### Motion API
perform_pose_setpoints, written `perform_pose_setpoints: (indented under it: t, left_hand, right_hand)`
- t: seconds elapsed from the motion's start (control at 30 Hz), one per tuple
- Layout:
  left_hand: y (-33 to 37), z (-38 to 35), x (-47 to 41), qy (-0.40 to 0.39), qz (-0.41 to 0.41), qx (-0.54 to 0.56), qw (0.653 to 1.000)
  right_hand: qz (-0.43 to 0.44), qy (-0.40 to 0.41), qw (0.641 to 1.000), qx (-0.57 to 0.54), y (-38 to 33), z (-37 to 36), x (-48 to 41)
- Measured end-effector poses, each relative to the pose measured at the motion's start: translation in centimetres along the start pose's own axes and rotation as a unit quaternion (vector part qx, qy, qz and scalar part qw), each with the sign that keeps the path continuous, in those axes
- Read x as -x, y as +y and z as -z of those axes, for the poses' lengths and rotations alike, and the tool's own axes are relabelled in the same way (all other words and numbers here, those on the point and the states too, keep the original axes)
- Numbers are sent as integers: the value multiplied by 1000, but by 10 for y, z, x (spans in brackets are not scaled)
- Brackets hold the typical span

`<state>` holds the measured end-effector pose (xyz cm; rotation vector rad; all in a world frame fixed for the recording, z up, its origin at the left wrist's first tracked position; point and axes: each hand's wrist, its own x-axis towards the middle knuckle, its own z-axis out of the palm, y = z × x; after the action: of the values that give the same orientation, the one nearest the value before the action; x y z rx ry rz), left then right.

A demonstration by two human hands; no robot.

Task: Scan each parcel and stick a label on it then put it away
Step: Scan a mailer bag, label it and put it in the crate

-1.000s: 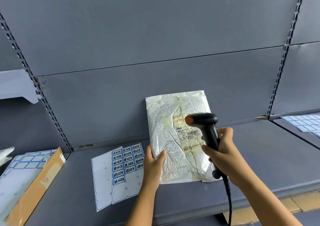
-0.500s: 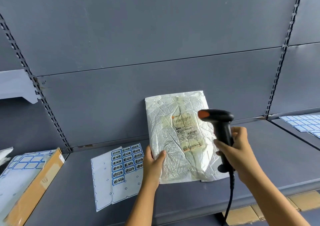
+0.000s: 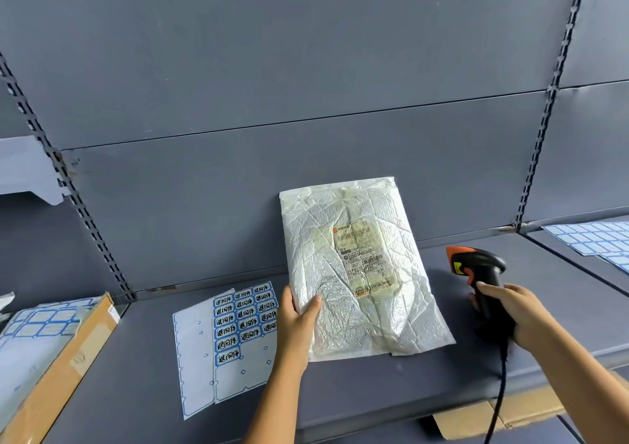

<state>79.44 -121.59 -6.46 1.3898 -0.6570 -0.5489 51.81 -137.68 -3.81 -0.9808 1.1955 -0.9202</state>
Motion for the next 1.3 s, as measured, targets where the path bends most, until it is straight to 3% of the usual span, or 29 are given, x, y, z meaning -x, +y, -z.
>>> perform_pose_setpoints:
  t: [0.3,0.4,0.5,0.57,0.63,0.7,0.8,0.9,0.97,1.03,1.13,1.2,1.3]
  left_hand:
    - [2,-2,1,2,0,7,1000]
    - [2,-1,0,1,-1,-1,1000]
    - [0,0,-2,12,9,-21,1000]
    - [4,-1,1,17,26,-15,999]
    - [1,0,0,22,37,-13,999]
    - [3,0,0,21,60,2,998]
    - [21,1,10,-2,68,38,997]
    - [40,1,23,-50,88,58,993]
    - [49,10,34,-79,112,47,989]
    - [51,22,42,-99,119,-17,988]
    - [39,48,46,-109,76,-209,969]
    - [30,69,46,-59,16,-312,948]
    - [21,103,43,15,-70,-397,915]
  right_hand:
    - [23,-30,995,97,-1,-17,8]
    - [53,5,982,181,0,-20,5]
    - [99,87,907,399,0,-22,-2]
    - [129,129,865,467,0,-27,0]
    - [212,112,871,429,-2,-37,7]
    - [254,22,912,321,-8,-51,20]
    - [197,-100,956,194,-12,-71,32]
    - [168,-109,956,213,-12,-78,33]
    - [150,-121,968,164,-11,-76,34]
    - [130,-140,973,129,-11,-72,39]
    - [115,-142,973,143,-6,-70,43]
    - [121,-117,964,205,1,-70,40]
    - [149,-68,918,360,10,-72,39]
